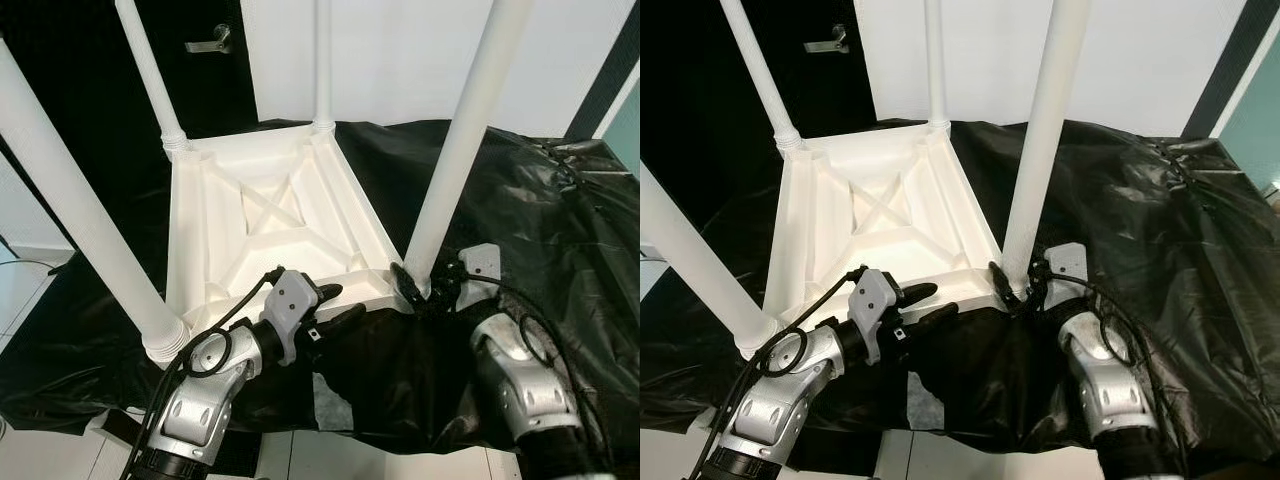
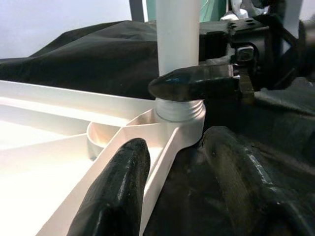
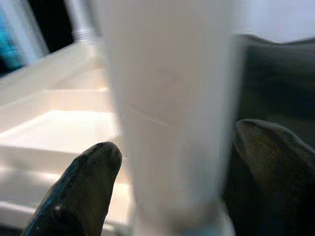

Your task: Building children table

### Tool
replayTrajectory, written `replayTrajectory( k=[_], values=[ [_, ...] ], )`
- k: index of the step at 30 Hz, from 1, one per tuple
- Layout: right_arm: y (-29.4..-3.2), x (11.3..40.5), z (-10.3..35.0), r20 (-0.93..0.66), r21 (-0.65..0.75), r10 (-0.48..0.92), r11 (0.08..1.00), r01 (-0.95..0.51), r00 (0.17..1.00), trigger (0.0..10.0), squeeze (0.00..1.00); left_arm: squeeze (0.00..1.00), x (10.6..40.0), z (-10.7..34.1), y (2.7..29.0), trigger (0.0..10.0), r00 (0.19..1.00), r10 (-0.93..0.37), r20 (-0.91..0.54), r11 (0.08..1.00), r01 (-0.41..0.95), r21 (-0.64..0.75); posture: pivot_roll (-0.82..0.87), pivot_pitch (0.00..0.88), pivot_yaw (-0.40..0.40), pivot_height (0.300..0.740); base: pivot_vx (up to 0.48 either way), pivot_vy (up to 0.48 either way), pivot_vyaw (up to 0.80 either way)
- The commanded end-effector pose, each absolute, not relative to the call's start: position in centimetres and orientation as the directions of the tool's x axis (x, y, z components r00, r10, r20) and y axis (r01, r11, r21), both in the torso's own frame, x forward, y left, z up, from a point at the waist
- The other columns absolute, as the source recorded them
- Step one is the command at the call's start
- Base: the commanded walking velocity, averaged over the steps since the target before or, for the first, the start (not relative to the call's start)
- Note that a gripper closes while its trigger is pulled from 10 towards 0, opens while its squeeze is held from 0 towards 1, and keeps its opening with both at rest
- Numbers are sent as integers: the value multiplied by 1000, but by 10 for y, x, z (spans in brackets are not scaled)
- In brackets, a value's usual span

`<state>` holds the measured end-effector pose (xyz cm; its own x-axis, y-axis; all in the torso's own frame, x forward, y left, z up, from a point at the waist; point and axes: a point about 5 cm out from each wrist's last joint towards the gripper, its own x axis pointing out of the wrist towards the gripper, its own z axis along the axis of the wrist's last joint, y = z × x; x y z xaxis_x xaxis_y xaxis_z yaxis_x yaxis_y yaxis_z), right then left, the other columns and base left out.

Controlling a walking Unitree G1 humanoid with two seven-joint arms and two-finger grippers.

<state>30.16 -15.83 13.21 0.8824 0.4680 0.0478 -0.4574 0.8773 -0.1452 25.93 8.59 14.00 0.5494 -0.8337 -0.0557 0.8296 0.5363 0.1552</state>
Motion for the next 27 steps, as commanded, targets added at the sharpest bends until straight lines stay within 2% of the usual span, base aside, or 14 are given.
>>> replayTrajectory(
  k=[1, 5, 6, 7, 14, 19, 20, 21, 24, 27],
  values=[
    [-153, 306, 134, 34, -162, 537, 835, -526, 843, 10000, 0, 0, 262, 139, 88, 10000, 572, -818, -60, 558, 815, 157, 25, 0, 1, 740, 0, 0, 0],
    [-148, 314, 138, 7, -192, 600, 786, -588, 800, 10000, 0, 0, 261, 138, 87, 10000, 562, -824, -70, 546, 822, 164, 33, 0, -3, 740, 0, 0, 0],
    [-146, 317, 139, -6, -201, 618, 769, -607, 786, 4549, 0, 0, 260, 137, 86, 10000, 558, -827, -75, 541, 824, 169, 36, 0, -5, 740, 0, 0, 0],
    [-145, 319, 138, -20, -217, 645, 743, -633, 764, 0, 0, 0, 258, 136, 85, 10000, 555, -828, -78, 537, 826, 171, 47, 0, -9, 740, 0, 0, 0],
    [-146, 316, 131, -60, -219, 703, 683, -697, 708, 0, 0, 0, 254, 134, 85, 10000, 559, -825, -80, 542, 824, 167, 56, 0, -16, 740, 0, 0, 0],
    [-150, 314, 128, -66, -204, 695, 693, -691, 716, 0, 0, 0, 254, 134, 85, 10000, 561, -824, -81, 544, 822, 167, 51, 0, -14, 740, 0, 0, 0],
    [-152, 313, 126, -69, -197, 677, 710, -676, 732, 8196, 0, 0, 254, 134, 85, 10000, 562, -823, -82, 544, 822, 167, 46, 0, -11, 740, 0, 0, 0],
    [-153, 311, 125, -68, -203, 649, 735, -647, 758, 10000, 0, 0, 255, 134, 85, 10000, 560, -824, -82, 543, 823, 167, 42, 0, -9, 740, 0, 0, 0],
    [-154, 310, 123, -63, -199, 620, 760, -619, 782, 10000, 0, 0, 255, 134, 85, 10000, 559, -825, -83, 542, 824, 167, 41, 0, -6, 740, 0, 0, 0],
    [-151, 306, 115, -64, -210, 529, 822, -530, 846, 10000, 0, 0, 255, 134, 85, 10000, 555, -827, -85, 537, 826, 167, 37, 0, 0, 740, 0, 0, 0]
  ],
)
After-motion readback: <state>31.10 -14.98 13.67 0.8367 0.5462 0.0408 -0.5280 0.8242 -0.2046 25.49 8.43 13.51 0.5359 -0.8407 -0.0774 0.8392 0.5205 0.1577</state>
